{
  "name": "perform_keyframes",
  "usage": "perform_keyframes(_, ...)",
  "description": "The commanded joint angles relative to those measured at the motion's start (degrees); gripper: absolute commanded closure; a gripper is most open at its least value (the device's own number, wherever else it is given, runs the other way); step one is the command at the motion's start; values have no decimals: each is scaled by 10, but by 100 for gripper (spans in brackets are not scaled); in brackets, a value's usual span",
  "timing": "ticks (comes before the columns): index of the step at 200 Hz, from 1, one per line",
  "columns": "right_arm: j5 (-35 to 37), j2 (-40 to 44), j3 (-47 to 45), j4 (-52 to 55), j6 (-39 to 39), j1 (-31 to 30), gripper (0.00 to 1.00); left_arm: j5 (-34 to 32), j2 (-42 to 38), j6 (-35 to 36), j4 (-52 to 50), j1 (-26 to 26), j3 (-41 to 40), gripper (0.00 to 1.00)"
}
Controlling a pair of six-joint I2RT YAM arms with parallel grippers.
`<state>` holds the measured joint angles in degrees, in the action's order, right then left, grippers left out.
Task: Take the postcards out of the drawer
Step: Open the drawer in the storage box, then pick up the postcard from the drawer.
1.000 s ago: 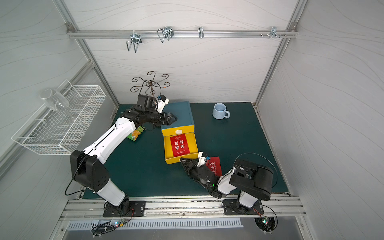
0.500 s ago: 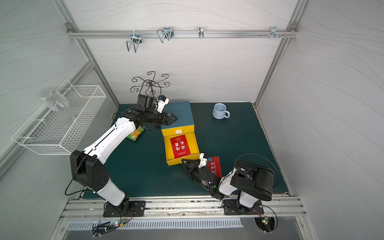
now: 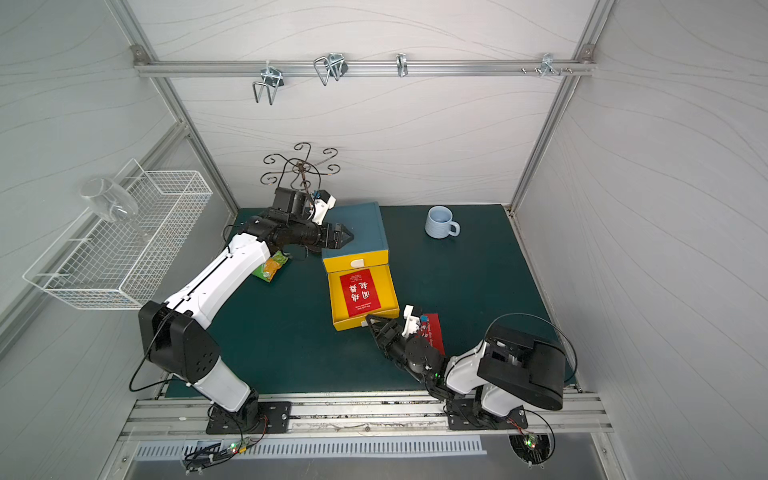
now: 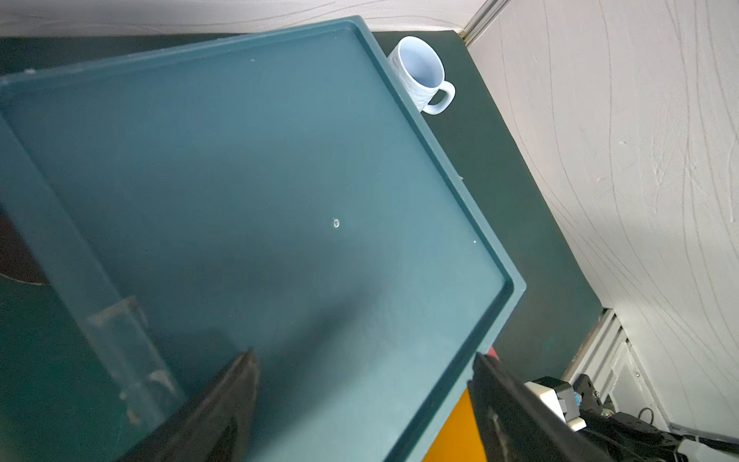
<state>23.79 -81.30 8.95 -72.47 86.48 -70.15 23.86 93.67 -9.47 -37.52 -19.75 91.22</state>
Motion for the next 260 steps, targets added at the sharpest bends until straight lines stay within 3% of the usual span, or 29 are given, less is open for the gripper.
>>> perform_keyframes(1,-7,73,-9,84,-34,3,28,-14,-45,-10,3,3,43,12)
perform_keyframes(17,-28,183,12,252,-53,12,26,-22,-67,-15,18,3,43,11)
perform_keyframes(43,-13,376,137,682,-149,16,20,-27,-100,-19,14,3,38,11)
perform_keyframes(57,7,421,203,815,-219,33,19,-34,-126,-33,15,2,9,11)
perform_keyframes(67,-17,429,236,862,-266,67,19,-32,-151,-38,24,2,-26,11)
perform_keyframes(93,-182,354,310,899,-357,195,19,-64,-216,-76,40,2,-128,13)
perform_keyframes(110,-254,255,385,932,-427,232,19,-73,-249,-101,40,-1,-186,14)
perform_keyframes(136,-280,128,500,987,-527,234,17,-79,-295,-136,41,-15,-266,18)
perform_keyframes(174,-326,12,571,997,-579,238,16,-109,-325,-179,40,-53,-349,19)
perform_keyframes(206,-352,-37,578,984,-585,237,16,-121,-320,-208,60,-94,-392,21)
perform_keyframes(260,-340,-90,594,977,-586,236,16,-117,-279,-219,70,-108,-407,25)
